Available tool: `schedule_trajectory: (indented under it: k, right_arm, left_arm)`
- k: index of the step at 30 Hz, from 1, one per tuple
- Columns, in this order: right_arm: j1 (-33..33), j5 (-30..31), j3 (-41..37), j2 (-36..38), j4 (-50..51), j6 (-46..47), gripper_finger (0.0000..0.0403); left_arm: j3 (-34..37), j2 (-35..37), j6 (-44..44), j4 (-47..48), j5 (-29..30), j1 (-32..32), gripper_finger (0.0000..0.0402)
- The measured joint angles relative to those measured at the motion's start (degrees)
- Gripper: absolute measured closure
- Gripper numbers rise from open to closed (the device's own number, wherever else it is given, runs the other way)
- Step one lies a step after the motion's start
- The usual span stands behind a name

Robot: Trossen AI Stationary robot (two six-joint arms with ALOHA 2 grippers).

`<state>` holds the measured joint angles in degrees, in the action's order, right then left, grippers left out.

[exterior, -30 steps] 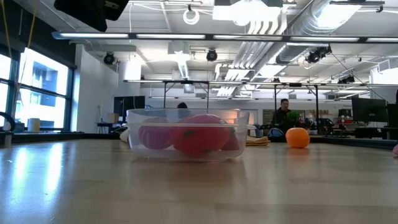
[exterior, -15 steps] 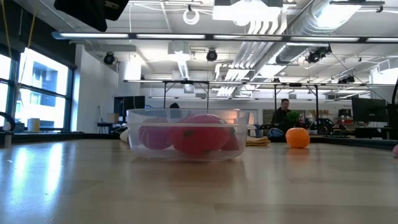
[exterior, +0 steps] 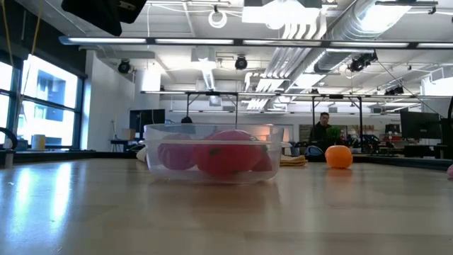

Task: Pick and placing Produce into tupperware
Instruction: Put the red tomato into the transparent bin

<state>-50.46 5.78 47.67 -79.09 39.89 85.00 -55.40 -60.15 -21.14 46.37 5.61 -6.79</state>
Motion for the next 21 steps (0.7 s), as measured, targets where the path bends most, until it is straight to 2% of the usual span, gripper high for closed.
schedule_trajectory:
  k: [4,10,16,21]
  right_arm:
    - [1.1,-2.9,-2.7,0.0,-1.5,0.0,0.0136]
    - [1.1,-3.1,-5.8,0.0,-9.5,0.0,0.0116]
    - [1.1,-3.3,-7.2,-0.8,-11.6,0.0,0.0114]
    - [1.7,-6.5,-7.4,-4.5,-13.9,-1.1,0.0114]
  left_arm:
    - [0.0,0.0,0.0,0.0,0.0,0.0,0.0399]
    - [0.0,0.0,0.0,0.0,0.0,0.0,0.0399]
    - [0.0,0.0,0.0,0.0,0.0,0.0,0.0399]
    - [0.0,0.0,0.0,0.0,0.0,0.0,0.0399]
